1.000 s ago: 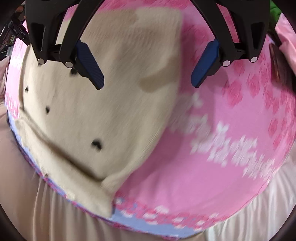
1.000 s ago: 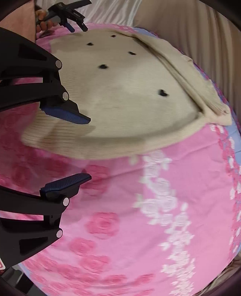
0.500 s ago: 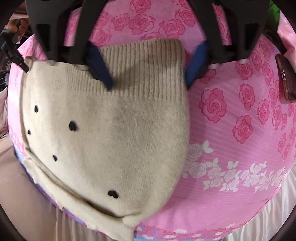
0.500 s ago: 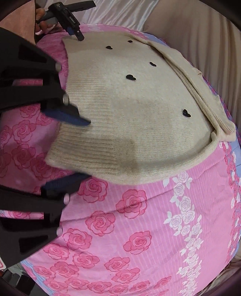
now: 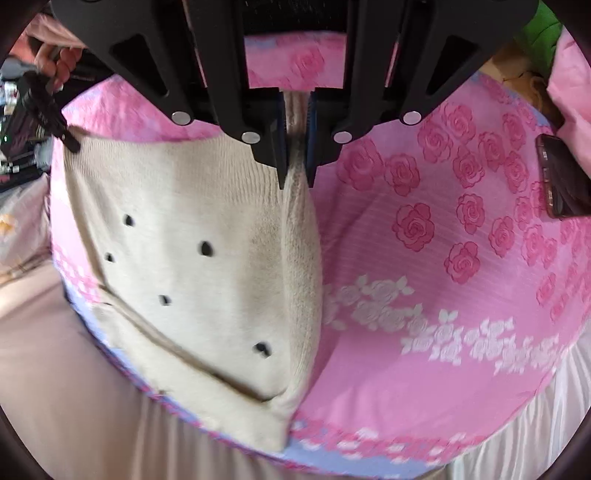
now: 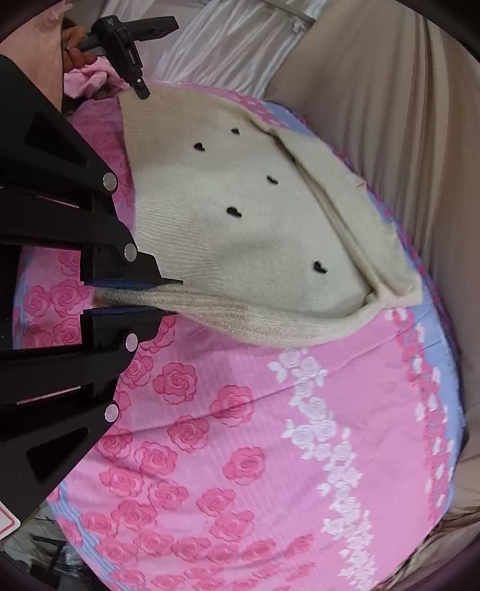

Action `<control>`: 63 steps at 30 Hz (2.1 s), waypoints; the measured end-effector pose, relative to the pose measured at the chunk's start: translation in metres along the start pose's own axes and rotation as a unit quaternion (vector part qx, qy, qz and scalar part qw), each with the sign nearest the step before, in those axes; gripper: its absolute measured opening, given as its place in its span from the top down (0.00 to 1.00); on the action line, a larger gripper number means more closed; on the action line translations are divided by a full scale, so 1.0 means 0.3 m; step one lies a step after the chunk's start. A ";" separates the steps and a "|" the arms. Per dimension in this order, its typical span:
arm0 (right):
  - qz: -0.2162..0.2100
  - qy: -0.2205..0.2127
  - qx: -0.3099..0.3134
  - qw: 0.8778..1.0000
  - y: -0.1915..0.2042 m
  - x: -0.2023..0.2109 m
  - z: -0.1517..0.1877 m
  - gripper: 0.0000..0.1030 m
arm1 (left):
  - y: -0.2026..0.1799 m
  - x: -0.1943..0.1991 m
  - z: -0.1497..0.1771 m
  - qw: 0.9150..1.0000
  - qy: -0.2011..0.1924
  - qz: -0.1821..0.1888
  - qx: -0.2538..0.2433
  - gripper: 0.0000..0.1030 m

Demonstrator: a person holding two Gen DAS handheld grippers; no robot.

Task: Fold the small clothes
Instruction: 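Lift the hem with both grippers and fold it over toward the collar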

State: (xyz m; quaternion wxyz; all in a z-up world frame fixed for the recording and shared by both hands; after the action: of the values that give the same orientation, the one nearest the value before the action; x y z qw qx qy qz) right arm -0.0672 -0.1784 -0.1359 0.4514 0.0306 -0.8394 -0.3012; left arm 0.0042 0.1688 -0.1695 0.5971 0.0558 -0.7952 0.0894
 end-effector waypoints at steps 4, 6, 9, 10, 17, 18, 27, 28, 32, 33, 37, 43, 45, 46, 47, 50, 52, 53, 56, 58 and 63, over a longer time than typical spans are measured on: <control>-0.029 -0.018 0.019 0.999 0.049 0.119 -0.019 0.94 | -0.031 0.140 0.014 0.999 -0.022 0.030 -0.002 0.96; -0.055 -0.035 0.028 0.997 0.088 0.186 -0.028 0.94 | -0.038 0.231 0.016 0.997 -0.042 0.060 0.009 0.96; -0.099 -0.075 0.033 0.992 0.144 0.316 -0.066 0.94 | -0.066 0.385 -0.011 0.989 -0.102 0.103 0.031 0.96; -0.111 -0.091 0.037 0.989 0.165 0.367 -0.086 0.94 | -0.074 0.434 -0.024 0.985 -0.124 0.114 0.037 0.96; -0.148 -0.172 0.082 0.970 0.312 0.582 -0.254 0.94 | -0.105 0.730 -0.162 0.953 -0.251 0.149 0.077 1.00; -0.146 -0.178 0.090 0.969 0.326 0.584 -0.285 0.94 | -0.109 0.757 -0.191 0.950 -0.262 0.151 0.078 1.00; -0.104 -0.145 0.117 0.977 0.305 0.312 -0.495 0.94 | -0.221 0.506 -0.443 0.978 -0.198 0.059 0.006 0.96; -0.091 -0.133 0.121 0.979 0.289 0.297 -0.469 0.94 | -0.220 0.433 -0.400 0.985 -0.161 0.060 -0.002 0.94; -0.074 -0.095 0.103 0.987 0.216 0.267 -0.391 0.93 | -0.185 0.136 -0.161 0.997 0.018 0.069 0.023 0.69; -0.069 -0.083 0.098 0.989 0.195 0.258 -0.378 0.93 | -0.196 0.071 -0.083 0.993 0.067 0.091 0.031 0.69; -0.058 -0.050 0.092 0.993 0.148 0.231 -0.354 0.93 | -0.247 -0.051 0.088 0.980 0.152 0.118 0.047 0.64; -0.064 -0.006 0.109 0.992 0.130 0.205 -0.331 0.93 | -0.360 -0.143 0.206 0.962 0.191 0.168 0.103 0.46; -0.068 0.006 0.116 0.991 0.126 0.199 -0.327 0.93 | -0.409 -0.162 0.234 0.957 0.195 0.178 0.117 0.48; -0.070 0.012 0.119 0.990 0.124 0.194 -0.326 0.93 | -0.431 -0.172 0.253 0.954 0.200 0.187 0.123 0.56; -0.072 0.016 0.121 0.990 0.118 0.192 -0.326 0.93 | -0.451 -0.181 0.271 0.949 0.209 0.196 0.129 0.92; -0.076 0.023 0.125 0.989 0.102 0.199 -0.322 0.93 | -0.458 -0.142 0.264 0.943 0.200 0.204 0.170 1.00; -0.075 0.024 0.126 0.989 0.081 0.215 -0.314 0.93 | -0.410 -0.058 0.227 0.951 0.149 0.202 0.180 1.00; -0.074 0.024 0.123 0.989 0.067 0.224 -0.310 0.93 | -0.383 -0.007 0.199 0.954 0.123 0.204 0.183 1.00; -0.056 0.022 0.111 0.992 0.000 0.229 -0.298 0.93 | -0.287 0.118 0.115 0.961 0.064 0.187 0.194 1.00; -0.051 0.017 0.099 0.994 -0.027 0.220 -0.296 0.93 | -0.256 0.100 0.110 0.959 0.089 0.183 0.195 1.00; -0.052 0.008 0.083 0.995 -0.017 0.197 -0.283 0.93 | -0.292 -0.061 0.171 0.934 0.182 0.212 0.221 0.60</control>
State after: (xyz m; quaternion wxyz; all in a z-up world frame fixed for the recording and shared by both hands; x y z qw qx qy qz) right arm -0.0374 -0.2422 -0.0601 0.4378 0.1145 -0.8550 -0.2535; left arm -0.0218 0.0722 -0.1943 0.6712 -0.0012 -0.6265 0.3961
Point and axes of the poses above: each gripper's, at about its wrist camera, not at the fingertips, and x roughly against the way its jaws point, y to its left, z to its underside, the point moved 9 cm from there along -x, roughly the way its jaws point, and after that the axes turned 14 degrees about -z, right-handed, at the moved point
